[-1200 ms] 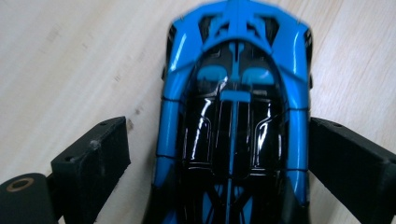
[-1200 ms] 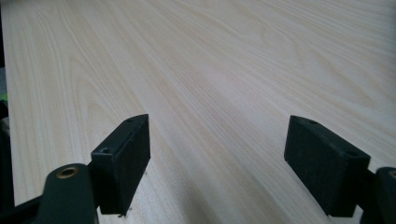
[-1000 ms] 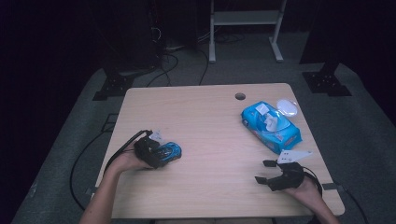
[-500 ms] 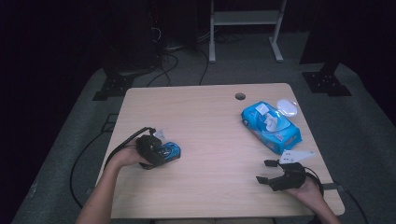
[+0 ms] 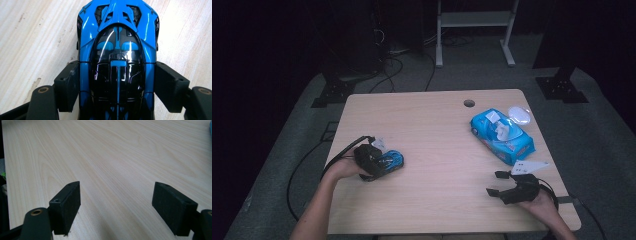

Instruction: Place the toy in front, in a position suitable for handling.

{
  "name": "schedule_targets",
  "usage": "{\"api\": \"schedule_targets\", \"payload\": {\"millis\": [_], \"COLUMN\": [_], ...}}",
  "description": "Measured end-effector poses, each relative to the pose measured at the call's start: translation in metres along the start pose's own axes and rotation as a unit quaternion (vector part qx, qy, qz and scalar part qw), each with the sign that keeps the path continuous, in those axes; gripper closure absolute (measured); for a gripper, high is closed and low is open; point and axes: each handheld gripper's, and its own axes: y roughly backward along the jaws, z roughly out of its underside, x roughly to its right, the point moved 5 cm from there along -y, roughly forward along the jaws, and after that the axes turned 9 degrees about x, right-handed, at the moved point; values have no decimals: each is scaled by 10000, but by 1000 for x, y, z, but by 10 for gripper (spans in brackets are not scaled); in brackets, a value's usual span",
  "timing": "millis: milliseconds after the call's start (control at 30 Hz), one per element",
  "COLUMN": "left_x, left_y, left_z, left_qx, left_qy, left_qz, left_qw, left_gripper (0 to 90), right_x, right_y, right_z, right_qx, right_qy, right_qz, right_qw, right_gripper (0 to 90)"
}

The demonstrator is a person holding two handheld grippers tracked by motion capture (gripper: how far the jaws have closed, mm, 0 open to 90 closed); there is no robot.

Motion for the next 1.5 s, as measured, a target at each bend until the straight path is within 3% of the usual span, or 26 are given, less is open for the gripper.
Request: {"api": "schedule_targets", "payload": {"millis": [200, 633, 767, 867, 1000, 1167, 1500], "left_x": [0, 2, 7, 16, 27, 48, 88], "left_y": [0, 16, 19, 19, 12, -7, -53], "left_z": [-1, -14, -22, -39, -60, -88, -126], "left_qx": [27, 732, 830, 978, 1043, 1181, 1080], "left_qy": [-32, 62, -13, -161, -389, -582, -875], "left_qz": [10, 211, 243, 331, 468, 788, 1420], "left_qw": [10000, 9971, 9963, 9945, 9927, 9882, 9801], "left_gripper": [279, 279, 279, 279, 279, 279, 279], "right_x": [0, 0, 0, 0, 0, 1, 3], "right_y": [1, 2, 3, 2, 3, 5, 8], "right_z": [0, 0, -1, -2, -2, -3, -5], "right_qx": [21, 31, 71, 77, 80, 136, 181], "right_qy": [-15, -35, -59, -42, -30, -19, 3], "right_qz": [0, 17, 21, 22, 23, 48, 102], "right_qw": [10000, 10000, 10000, 10000, 10000, 9999, 9998], "right_gripper": [222, 222, 222, 222, 222, 222, 222]}}
